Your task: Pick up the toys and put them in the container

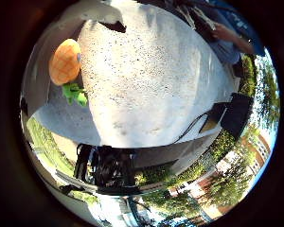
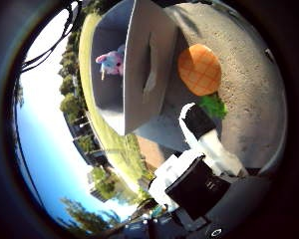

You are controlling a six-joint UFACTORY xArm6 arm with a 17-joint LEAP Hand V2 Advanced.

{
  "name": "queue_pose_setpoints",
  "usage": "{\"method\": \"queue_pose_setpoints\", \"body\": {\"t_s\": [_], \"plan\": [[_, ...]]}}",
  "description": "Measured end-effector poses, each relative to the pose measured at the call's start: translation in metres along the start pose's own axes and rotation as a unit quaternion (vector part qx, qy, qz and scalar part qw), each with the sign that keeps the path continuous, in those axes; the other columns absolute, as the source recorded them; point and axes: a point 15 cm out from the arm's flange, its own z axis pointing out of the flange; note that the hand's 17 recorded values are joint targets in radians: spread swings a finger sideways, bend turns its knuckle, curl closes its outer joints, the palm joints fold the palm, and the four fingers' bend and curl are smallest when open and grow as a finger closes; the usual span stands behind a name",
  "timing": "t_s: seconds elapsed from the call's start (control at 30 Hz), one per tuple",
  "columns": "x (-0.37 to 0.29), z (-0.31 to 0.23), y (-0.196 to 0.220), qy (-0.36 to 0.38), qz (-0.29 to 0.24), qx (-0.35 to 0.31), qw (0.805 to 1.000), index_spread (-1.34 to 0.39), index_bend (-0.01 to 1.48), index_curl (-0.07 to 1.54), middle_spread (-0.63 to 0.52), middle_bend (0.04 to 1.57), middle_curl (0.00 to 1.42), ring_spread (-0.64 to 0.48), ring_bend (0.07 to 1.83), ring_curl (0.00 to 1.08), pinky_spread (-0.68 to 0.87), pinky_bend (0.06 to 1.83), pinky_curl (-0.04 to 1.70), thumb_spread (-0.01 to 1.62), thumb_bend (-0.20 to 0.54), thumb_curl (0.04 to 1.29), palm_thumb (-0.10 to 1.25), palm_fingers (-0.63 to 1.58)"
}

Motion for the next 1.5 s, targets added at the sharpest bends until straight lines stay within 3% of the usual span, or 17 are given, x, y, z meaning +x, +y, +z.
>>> {"method": "queue_pose_setpoints", "body": {"t_s": [0.43,0.53,0.63,0.67,0.73,0.8,0.93,1.13,1.5], "plan": [[-0.033,0.066,-0.047,0.028,-0.032,0.017,0.999,-0.05,0.17,0.29,0.1,0.2,0.37,0.3,0.47,0.28,0.49,0.6,0.34,1.17,-0.02,0.38,0.57,0.2],[-0.037,0.074,-0.046,0.032,-0.035,0.011,0.999,-0.04,0.18,0.29,0.07,0.24,0.38,0.3,0.5,0.29,0.49,0.57,0.31,1.16,-0.019,0.38,0.6,0.32],[-0.034,0.08,-0.045,0.035,-0.035,0.006,0.999,-0.11,0.29,0.32,0.01,0.31,0.41,0.3,0.51,0.28,0.49,0.48,0.27,1.15,-0.014,0.38,0.64,0.52],[-0.033,0.083,-0.045,0.036,-0.036,0.004,0.999,-0.14,0.25,0.32,-0.01,0.4,0.44,0.27,0.58,0.31,0.48,0.47,0.26,1.15,-0.01,0.39,0.66,0.64],[-0.032,0.084,-0.046,0.036,-0.036,0.004,0.999,-0.21,0.12,0.29,-0.05,0.56,0.51,0.21,0.81,0.38,0.47,0.54,0.28,1.14,-0.005,0.4,0.71,0.9],[-0.026,0.084,-0.048,0.035,-0.037,0.008,0.999,-0.27,0.08,0.23,-0.09,0.67,0.58,0.16,1.01,0.46,0.47,0.67,0.32,1.13,-0.002,0.41,0.77,0.98],[-0.014,0.064,-0.056,0.035,-0.034,0.034,0.998,-0.4,0.19,0.21,-0.15,0.8,0.71,0.07,1.2,0.58,0.45,0.9,0.45,1.1,0.001,0.45,0.87,1.06],[0.001,0.041,-0.037,0.023,-0.032,0.039,0.998,-0.61,0.32,0.2,-0.21,0.98,0.87,-0.01,1.3,0.67,0.38,1.17,0.63,1.13,0.03,0.53,1.01,1.05],[-0.017,-0.033,0.042,0.027,-0.06,0.052,0.996,-0.91,0.62,0.28,-0.26,1.11,1.07,-0.09,1.44,0.77,0.27,1.32,0.85,1.17,-0.013,0.63,1.0,0.88]]}}
